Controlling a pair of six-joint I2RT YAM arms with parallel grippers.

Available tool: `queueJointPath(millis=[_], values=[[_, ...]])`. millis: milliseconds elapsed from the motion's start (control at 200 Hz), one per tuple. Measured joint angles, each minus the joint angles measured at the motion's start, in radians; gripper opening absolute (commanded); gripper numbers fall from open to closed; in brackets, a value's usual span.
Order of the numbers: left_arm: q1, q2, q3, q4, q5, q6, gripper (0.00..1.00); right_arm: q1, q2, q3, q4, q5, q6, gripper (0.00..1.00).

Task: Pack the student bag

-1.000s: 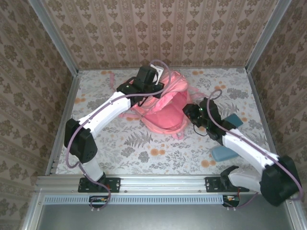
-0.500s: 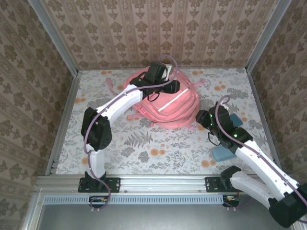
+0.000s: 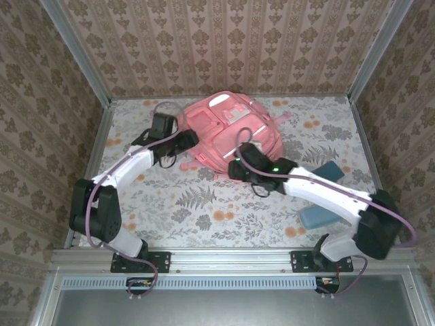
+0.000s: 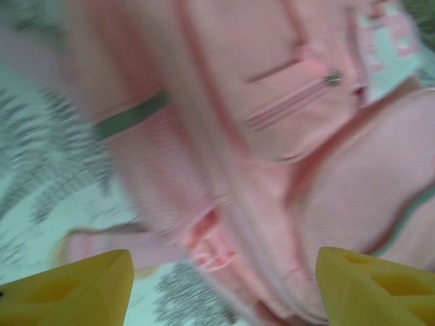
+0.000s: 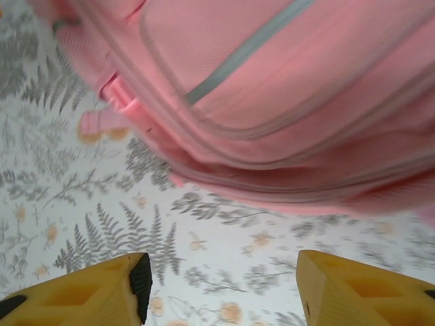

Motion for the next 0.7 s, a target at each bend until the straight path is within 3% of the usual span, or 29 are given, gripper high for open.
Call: queueJointPath(millis=[240, 460, 700], values=[[0.115, -0.112, -0.165, -0.059, -0.079, -0.016, 0.91, 0.134, 0.335, 0.224, -0.051, 0.075, 0.067, 0.55], [0.165, -0.222, -0.26, -0.089, -0.11, -0.014, 0.95, 0.132, 0.507, 0.332, -0.106, 0.094, 0.156, 0.47], [0.182, -0.27, -0.279, -0.089, -0.103, -0.014, 0.95, 0.123, 0.593, 0.399, -0.132, 0.112, 0.231, 0.4]])
